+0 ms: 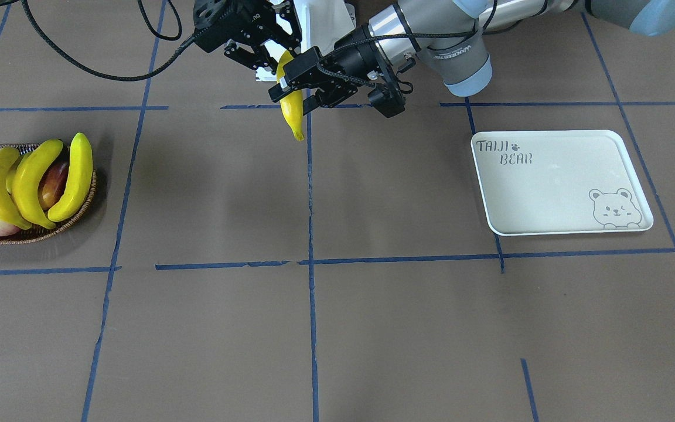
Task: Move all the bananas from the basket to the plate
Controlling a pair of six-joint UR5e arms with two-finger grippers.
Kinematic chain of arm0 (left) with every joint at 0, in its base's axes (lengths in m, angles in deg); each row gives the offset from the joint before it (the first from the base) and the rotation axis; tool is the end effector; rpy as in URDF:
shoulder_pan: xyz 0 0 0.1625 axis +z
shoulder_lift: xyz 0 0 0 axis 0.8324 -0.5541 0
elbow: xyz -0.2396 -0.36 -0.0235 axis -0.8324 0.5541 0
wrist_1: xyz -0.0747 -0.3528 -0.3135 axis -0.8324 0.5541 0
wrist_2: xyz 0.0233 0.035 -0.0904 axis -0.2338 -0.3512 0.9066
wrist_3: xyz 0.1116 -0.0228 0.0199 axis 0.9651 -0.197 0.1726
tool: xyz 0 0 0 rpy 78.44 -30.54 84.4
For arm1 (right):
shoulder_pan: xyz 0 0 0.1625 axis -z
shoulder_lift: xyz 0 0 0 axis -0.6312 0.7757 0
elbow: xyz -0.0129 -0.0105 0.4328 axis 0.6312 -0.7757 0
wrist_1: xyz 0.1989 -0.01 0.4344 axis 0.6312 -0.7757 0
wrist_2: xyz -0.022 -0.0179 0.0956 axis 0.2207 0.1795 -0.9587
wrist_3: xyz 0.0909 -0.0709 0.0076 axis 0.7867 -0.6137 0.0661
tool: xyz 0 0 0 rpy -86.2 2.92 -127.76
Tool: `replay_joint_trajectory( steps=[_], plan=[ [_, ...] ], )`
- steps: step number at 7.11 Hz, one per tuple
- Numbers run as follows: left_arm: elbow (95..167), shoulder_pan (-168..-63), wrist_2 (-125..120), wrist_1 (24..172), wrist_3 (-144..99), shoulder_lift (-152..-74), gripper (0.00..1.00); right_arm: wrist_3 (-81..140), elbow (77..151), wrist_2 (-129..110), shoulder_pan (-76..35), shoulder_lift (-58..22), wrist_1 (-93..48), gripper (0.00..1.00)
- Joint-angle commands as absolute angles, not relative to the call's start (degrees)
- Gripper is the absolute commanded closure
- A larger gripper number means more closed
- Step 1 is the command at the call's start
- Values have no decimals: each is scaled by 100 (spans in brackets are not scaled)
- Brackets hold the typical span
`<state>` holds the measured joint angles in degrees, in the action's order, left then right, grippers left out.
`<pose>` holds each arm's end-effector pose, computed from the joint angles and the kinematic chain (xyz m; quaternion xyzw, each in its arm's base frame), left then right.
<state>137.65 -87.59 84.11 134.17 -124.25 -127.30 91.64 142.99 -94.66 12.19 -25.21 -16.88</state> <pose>0.5201 -0.4291 0.0910 -0.0631 0.7824 -0.1819 0.5922 -0.4563 -0.3412 0.0777 0.0889 -0.6261 0.0051 0.7746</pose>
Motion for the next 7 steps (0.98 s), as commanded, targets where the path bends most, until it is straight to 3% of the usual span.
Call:
replay_joint_trajectory(
  steps=[1,2,3,5,7],
  plan=[
    [13772,-8755,8414,13417,-12416,-12721,77,9166,14300,-9466,1224,-2523,-1688,100],
    [13772,-8755,8414,13417,-12390,-12721,100,9157,14291,-9466,1233,-2523,-1688,100],
    [13781,-8755,8414,13417,-12433,-12721,100,9157,14300,-9475,1233,-2523,-1680,98],
    [13790,-8764,8423,13417,-12451,-12721,100,9166,14378,-9528,1224,-2523,-1688,1],
    [13790,-8764,8431,13408,-12433,-12713,100,9166,14432,-9528,1207,-2488,-1688,0]
  ],
)
